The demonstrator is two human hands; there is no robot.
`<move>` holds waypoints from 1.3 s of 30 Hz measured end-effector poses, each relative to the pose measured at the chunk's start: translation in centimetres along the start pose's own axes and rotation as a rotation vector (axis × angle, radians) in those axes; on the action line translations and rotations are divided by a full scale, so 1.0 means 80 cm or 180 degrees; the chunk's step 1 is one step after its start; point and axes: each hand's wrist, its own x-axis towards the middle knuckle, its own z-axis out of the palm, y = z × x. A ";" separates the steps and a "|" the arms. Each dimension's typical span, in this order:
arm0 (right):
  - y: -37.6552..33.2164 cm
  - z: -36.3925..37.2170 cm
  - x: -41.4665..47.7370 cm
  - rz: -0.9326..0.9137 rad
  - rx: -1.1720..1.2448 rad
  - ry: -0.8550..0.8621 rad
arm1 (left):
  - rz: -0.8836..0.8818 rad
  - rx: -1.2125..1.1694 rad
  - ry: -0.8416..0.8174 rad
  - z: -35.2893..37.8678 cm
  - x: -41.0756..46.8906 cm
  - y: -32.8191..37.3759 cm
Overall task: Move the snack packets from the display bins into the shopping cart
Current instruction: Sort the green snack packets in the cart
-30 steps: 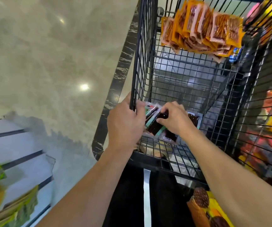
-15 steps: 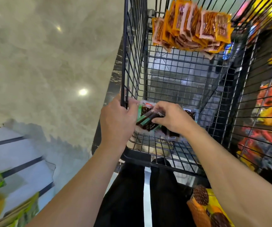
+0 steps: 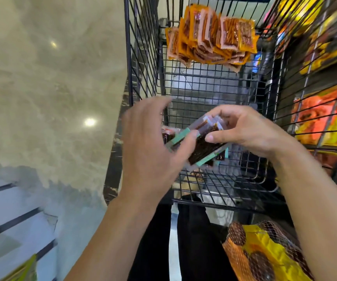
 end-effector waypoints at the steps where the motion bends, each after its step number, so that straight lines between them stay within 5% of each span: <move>1: -0.003 -0.002 -0.003 -0.0068 0.0078 -0.0054 | -0.0093 -0.0177 -0.0473 0.004 0.001 0.008; 4: -0.008 -0.003 -0.008 -0.0178 0.0272 -0.0135 | -0.0689 -0.0255 -0.1784 0.018 0.006 0.005; 7: -0.005 -0.002 -0.003 -0.0135 0.0186 -0.0193 | -0.0994 -0.0358 -0.2094 0.029 0.009 -0.012; 11: 0.009 0.004 0.008 0.0015 0.0055 -0.0185 | -0.1413 -0.1387 -0.2000 0.046 -0.002 -0.026; 14: 0.039 -0.004 0.021 0.0235 0.0249 0.0326 | -0.1850 -0.1469 -0.1673 0.056 -0.014 -0.037; 17: 0.084 -0.015 0.037 0.0911 -0.0973 0.0979 | -0.2256 -0.1529 -0.1119 0.063 -0.022 -0.051; 21: 0.138 -0.005 0.045 0.1729 -0.2197 0.0441 | -0.2537 -0.1754 -0.0694 0.069 -0.017 -0.056; 39: 0.186 0.001 0.043 0.1337 -0.2008 0.0610 | -0.2692 -0.2152 -0.0655 0.078 -0.019 -0.064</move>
